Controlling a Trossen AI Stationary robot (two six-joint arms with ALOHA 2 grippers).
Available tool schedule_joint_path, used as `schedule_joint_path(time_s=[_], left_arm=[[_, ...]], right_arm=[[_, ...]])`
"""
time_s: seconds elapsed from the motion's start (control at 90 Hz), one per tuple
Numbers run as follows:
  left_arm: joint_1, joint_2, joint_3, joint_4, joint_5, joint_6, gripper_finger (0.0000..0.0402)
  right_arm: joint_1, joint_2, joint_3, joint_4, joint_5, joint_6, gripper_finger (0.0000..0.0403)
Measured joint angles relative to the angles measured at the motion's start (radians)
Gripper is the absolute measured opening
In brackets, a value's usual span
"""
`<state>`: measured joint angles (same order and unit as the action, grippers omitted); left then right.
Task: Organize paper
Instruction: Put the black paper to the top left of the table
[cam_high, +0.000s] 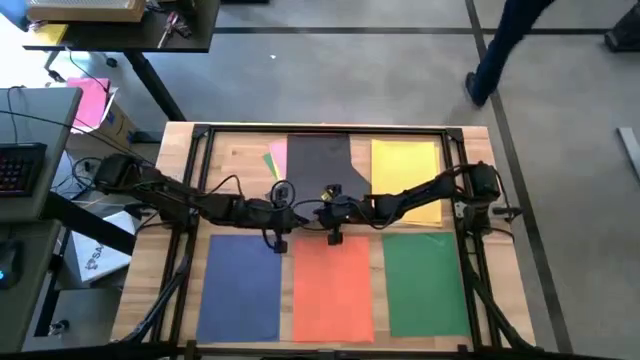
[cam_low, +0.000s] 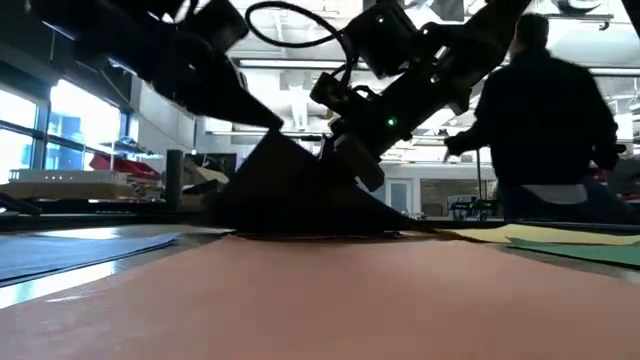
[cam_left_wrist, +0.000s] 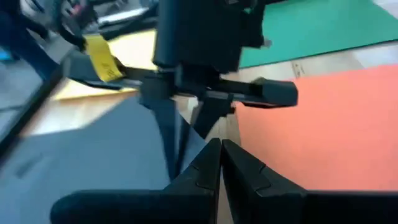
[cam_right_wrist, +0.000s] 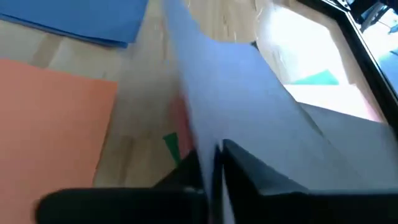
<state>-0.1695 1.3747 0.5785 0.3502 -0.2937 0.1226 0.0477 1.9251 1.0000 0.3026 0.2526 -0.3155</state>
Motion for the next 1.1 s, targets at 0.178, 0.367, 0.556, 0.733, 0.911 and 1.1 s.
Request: schedule_joint_path(time_s=[0.178, 0.367, 0.556, 0.733, 0.911, 1.1], left_arm=[[-0.053, -0.086, 0.000, -0.090, -0.004, 0.137, 0.0044], [-0.088, -0.123, 0.001, -0.242, -0.064, 0.133, 0.0134], [-0.090, -0.063, -0.021, -0.249, -0.066, 0.115, 0.0197], [-0.101, 0.005, -0.021, -0.213, -0.218, 0.069, 0.0199], [-0.101, 0.053, -0.021, -0.189, -0.278, 0.054, 0.0121], [-0.133, 0.054, 0.043, -0.300, -0.414, 0.026, 0.0010]], right_arm=[[0.045, 0.000, 0.000, 0.002, 0.108, -0.004, 0.0001], [0.079, -0.003, 0.000, 0.009, 0.121, 0.001, 0.0000], [0.084, -0.022, 0.000, 0.020, 0.133, 0.031, 0.0000], [0.084, -0.074, 0.000, 0.020, 0.140, 0.023, 0.0000], [0.084, -0.088, 0.000, 0.007, 0.139, 0.022, 0.0000], [0.084, -0.100, 0.000, -0.068, 0.163, 0.075, 0.0000]])
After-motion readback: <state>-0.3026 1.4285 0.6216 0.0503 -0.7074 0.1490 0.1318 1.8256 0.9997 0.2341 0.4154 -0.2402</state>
